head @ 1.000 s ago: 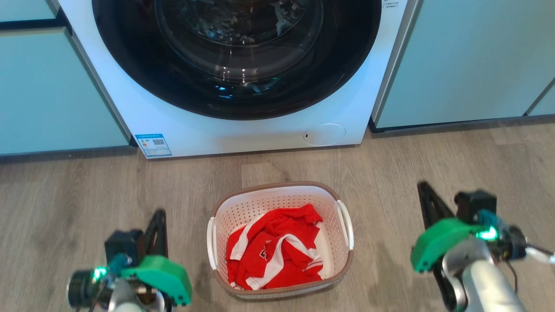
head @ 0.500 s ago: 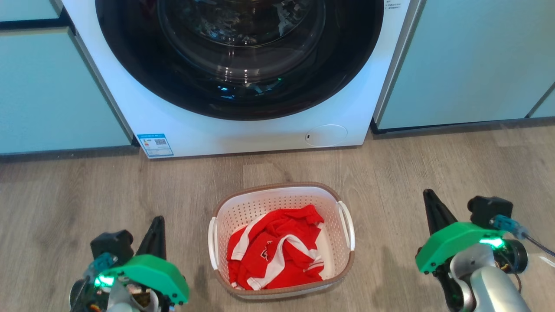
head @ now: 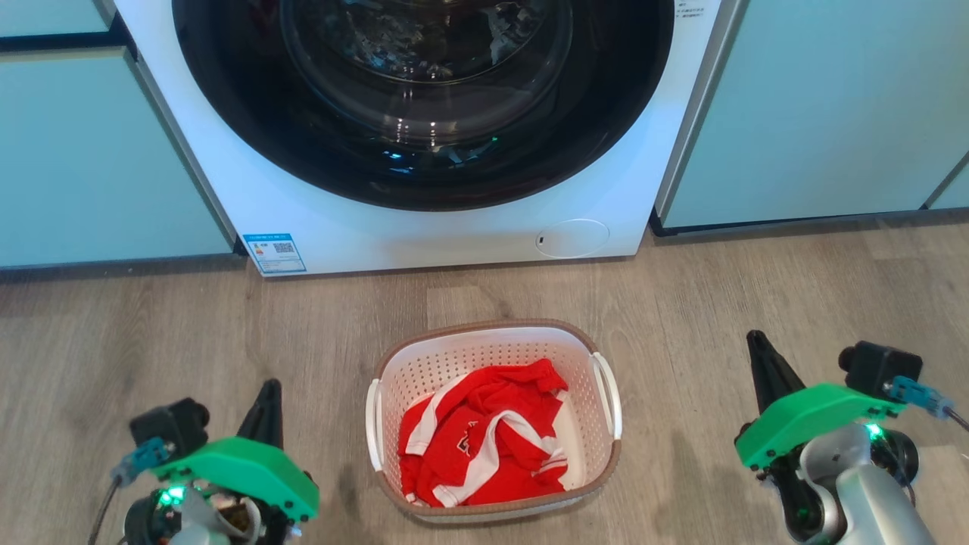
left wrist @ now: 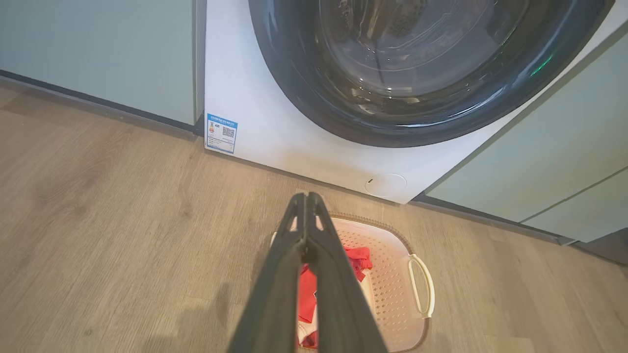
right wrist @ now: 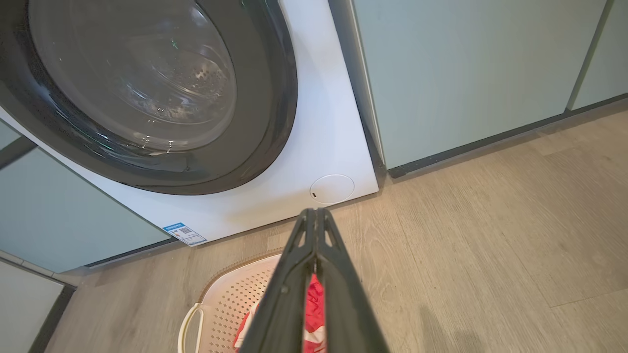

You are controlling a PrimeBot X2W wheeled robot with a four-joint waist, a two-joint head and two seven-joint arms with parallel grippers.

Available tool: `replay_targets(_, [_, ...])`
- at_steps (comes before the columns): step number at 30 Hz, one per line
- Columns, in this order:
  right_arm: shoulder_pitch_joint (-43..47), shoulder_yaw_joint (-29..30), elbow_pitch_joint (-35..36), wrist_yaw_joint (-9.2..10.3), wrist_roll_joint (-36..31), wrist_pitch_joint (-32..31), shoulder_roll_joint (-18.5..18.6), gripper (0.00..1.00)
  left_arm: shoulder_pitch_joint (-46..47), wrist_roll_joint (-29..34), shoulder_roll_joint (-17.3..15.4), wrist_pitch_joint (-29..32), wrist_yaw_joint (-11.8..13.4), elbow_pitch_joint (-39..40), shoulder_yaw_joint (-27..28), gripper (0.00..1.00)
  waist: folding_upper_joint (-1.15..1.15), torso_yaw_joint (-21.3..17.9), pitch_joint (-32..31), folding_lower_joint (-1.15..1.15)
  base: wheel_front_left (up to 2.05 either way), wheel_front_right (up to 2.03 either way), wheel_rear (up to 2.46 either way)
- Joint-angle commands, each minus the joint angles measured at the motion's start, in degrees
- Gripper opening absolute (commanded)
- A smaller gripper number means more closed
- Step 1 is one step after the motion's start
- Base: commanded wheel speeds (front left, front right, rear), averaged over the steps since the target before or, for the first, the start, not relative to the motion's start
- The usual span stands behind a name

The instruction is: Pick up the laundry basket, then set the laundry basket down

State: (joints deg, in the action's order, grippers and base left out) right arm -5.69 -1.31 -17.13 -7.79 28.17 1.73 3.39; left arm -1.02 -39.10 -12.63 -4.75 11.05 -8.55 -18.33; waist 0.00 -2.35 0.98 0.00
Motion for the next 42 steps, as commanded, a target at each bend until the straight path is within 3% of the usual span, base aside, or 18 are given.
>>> replay_targets(1, [-2.4, 0.4, 2.2, 0.08, 1.5, -0.3, -0.1, 0.00, 3.4, -1.2, -0.4, 0.2, -0.5, 1.3, 1.7, 0.00, 0.00, 0.0, 0.0, 0.00, 0.00, 0.00, 0.00])
replay_targets(42, [-1.6, 3.7, 2.6, 0.18, 28.8, -3.8, -0.3, 0.00, 5.0, -24.5, 3.5, 4.4, -8.4, -1.6, 11.0, 0.00, 0.00, 1.0, -0.4, 0.00, 0.00, 0.00, 0.00])
